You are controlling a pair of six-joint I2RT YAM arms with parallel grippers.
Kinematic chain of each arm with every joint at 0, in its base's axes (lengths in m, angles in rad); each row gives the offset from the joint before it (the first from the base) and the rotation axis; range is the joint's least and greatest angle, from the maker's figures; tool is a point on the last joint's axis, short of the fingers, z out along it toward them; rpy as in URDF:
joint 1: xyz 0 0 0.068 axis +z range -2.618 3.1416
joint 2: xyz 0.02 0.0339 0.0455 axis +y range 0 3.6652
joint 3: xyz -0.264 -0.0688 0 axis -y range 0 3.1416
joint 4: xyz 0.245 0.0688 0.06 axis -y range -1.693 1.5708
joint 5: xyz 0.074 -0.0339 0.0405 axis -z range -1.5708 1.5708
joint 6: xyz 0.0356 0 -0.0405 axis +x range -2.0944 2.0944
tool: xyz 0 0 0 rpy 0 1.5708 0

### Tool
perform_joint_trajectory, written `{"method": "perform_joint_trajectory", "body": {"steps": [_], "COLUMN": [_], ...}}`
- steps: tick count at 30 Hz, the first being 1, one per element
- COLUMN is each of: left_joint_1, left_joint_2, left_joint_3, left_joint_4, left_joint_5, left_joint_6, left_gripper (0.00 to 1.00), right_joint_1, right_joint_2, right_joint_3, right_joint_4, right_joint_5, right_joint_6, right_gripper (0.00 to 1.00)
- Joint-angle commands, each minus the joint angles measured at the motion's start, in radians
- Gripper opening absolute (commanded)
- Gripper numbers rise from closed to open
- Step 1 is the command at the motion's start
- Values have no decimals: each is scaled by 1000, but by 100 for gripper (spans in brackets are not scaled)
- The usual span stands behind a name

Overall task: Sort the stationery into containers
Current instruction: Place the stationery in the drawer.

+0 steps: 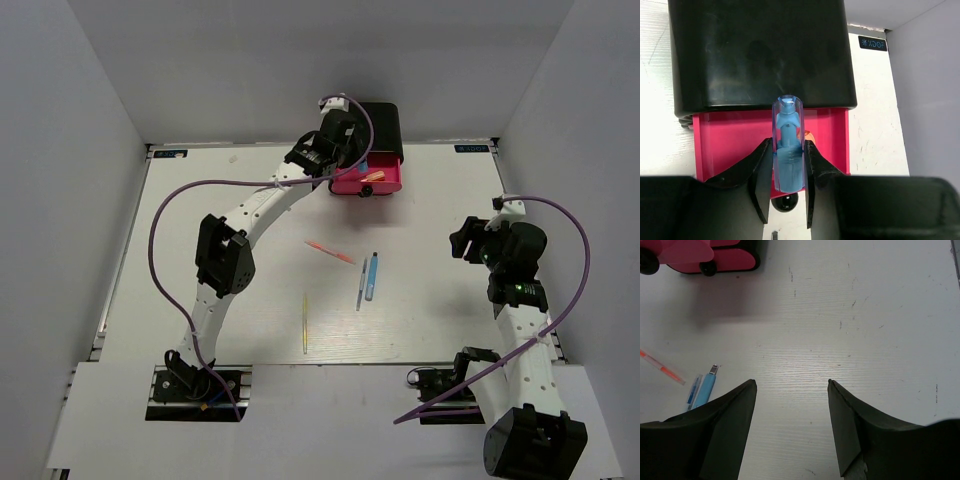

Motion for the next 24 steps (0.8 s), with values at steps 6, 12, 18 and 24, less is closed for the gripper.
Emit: {"method": "perform_joint_trajectory", "body": {"steps": [6, 12, 18, 24], "left_joint_1": [1, 1, 1, 1], "left_joint_2": [-28, -28, -54, -284], "left_joint_3": [-47, -1, 30, -194], "left_joint_4": [44, 44, 33, 72], "left_joint_5": [-28, -28, -28, 7], "left_joint_6": [-7, 2, 11, 89], "left_gripper": [32, 63, 69, 23], "right_joint_1": [-6, -6, -6, 7], "right_joint_2": [-1, 1, 7, 26], "right_joint_3": [-2, -2, -7, -39], "right_joint_4": [52, 52, 48, 68], "right_joint_5": [-10, -24, -64, -368], "right_joint_6": [-3, -8, -29, -140], "right_gripper": [65, 66, 66, 44]}}
